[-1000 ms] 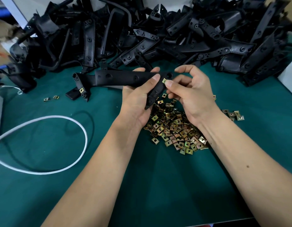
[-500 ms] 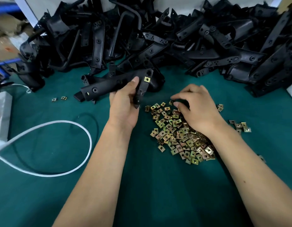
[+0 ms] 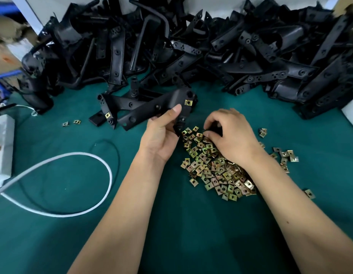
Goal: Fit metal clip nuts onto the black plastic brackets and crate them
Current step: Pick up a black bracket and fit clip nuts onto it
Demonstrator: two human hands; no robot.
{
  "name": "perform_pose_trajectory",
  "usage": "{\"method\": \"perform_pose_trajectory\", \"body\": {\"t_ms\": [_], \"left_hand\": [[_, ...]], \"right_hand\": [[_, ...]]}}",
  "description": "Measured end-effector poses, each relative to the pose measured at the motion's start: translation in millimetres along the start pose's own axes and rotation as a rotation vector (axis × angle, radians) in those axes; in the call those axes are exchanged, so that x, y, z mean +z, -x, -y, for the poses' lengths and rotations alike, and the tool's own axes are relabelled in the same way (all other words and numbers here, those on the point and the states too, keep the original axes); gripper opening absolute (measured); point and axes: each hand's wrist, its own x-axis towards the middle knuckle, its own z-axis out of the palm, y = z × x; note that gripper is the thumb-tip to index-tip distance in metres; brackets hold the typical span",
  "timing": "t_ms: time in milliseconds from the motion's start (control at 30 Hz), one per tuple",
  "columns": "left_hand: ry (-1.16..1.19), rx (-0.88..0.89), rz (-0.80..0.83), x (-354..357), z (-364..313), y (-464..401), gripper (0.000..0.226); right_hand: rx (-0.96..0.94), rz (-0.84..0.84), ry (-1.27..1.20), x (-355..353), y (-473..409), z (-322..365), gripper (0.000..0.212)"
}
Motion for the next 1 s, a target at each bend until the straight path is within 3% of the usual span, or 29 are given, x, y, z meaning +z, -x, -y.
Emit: {"method": "perform_pose_trajectory", "body": {"t_ms": [133, 300, 433, 600, 1000], "left_hand": [[0.021, -0.041, 0.055, 5.7, 4.5, 5.7, 0.013], [0.024, -0.057, 0.054, 11.1, 8.9, 10.7, 0.041], [0.049, -0.072, 0.045, 12.8, 10.9, 10.4, 0.043], [0.057, -0.100, 0.025, 13.5, 13.3, 9.9, 0.021], [0.102, -0.206, 0.081, 18.1, 17.2, 12.3, 0.027]], "right_hand": [[0.070, -0.165, -0.382, 2.1, 3.7, 3.9, 0.012], [0.144, -0.191, -0.768, 1.1, 3.4, 7.5, 0.014], [0.155, -0.165, -0.801, 1.1, 4.4, 7.6, 0.013], [0.145, -0.148, -0.838, 3.4, 6.8, 10.7, 0.013], [0.140, -0.120, -0.899, 1.9, 6.8, 9.1, 0.024]]}}
